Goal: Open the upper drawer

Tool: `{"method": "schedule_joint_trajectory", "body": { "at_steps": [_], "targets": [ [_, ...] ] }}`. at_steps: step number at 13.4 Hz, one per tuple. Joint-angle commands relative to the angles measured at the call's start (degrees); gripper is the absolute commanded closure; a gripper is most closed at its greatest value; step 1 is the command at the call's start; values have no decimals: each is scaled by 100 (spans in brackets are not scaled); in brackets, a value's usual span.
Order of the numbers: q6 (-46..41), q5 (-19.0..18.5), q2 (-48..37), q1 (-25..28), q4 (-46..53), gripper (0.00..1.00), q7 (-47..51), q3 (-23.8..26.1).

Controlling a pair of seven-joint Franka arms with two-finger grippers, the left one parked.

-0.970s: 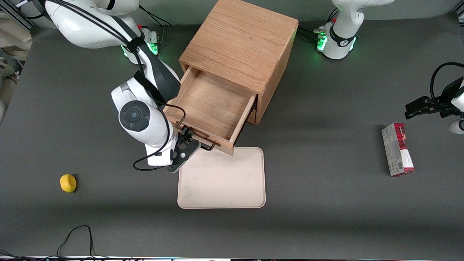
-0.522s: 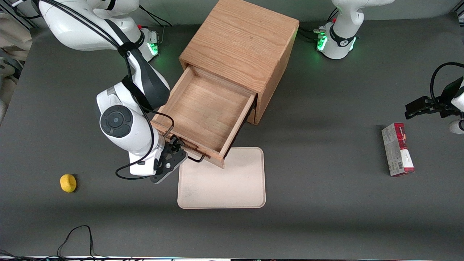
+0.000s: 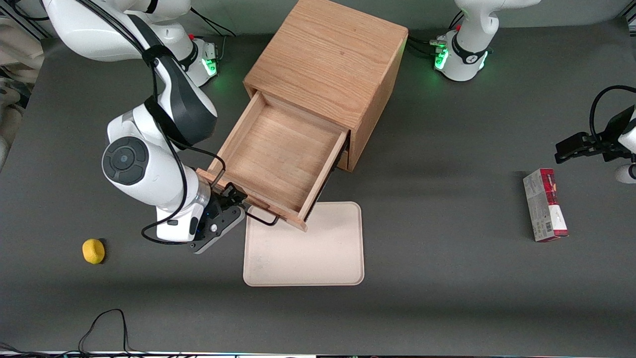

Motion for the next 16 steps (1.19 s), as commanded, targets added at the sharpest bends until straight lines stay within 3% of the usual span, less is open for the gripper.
{"method": "schedule_joint_trajectory", "body": {
  "at_steps": [1,3,6,10,13,16],
  "targets": [
    [-89,84,-102,53,101,0,46,-151],
    [-97,119,-426,45,101,0,90,-537],
    [-367,1101,-1128,27,-213,0,72,-1520],
    [-573,1130,-2401,36,-1916,0,371,-2313],
    [-616,692,-3290,45,-2858,0,1502,-2323],
    [-757,620,-3538,36,-2966,0,1584,-2323]
  ]
}}
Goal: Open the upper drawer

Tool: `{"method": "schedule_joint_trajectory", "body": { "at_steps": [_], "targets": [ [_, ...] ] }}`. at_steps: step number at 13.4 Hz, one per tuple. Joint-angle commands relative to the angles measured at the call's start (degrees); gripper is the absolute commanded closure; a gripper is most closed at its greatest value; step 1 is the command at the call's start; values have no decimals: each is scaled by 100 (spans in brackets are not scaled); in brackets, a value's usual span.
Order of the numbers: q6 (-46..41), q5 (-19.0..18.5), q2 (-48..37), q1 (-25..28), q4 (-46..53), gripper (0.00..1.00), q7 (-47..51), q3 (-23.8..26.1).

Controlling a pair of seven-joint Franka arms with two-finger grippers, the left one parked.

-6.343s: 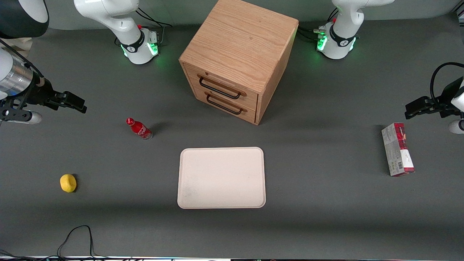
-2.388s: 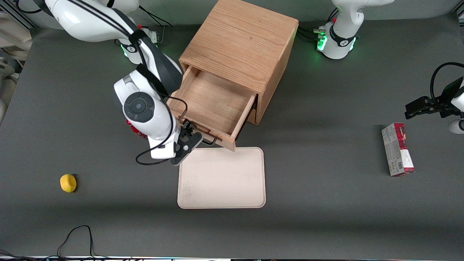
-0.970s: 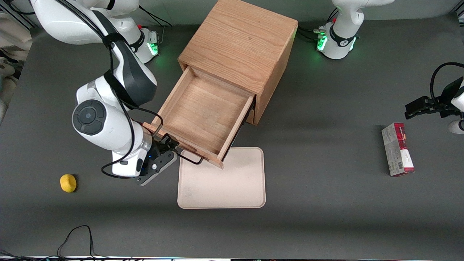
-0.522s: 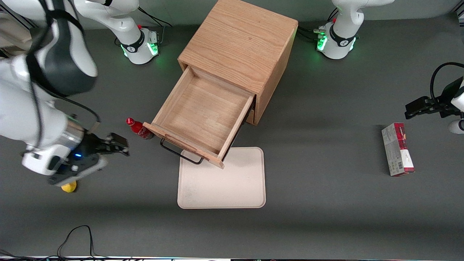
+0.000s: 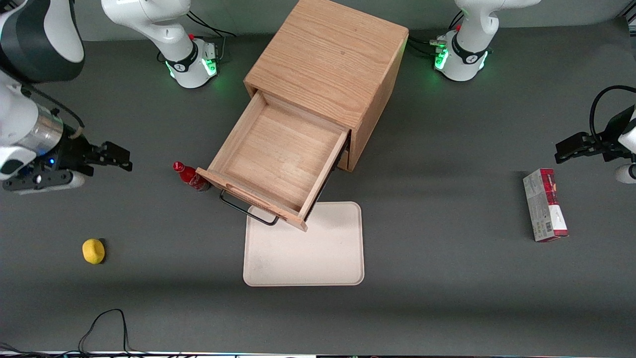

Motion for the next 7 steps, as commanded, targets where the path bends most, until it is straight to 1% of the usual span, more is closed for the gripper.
{"method": "schedule_joint_trajectory", "body": {
  "at_steps": [1,3,5,7],
  "targets": [
    [28,-109,-351,41,-320,0,281,-9],
    [-68,-100,-273,24,-267,0,299,-44],
    [-68,-100,-255,15,-171,0,963,-45],
    [-86,-100,-246,6,-170,0,1055,-53]
  ]
}}
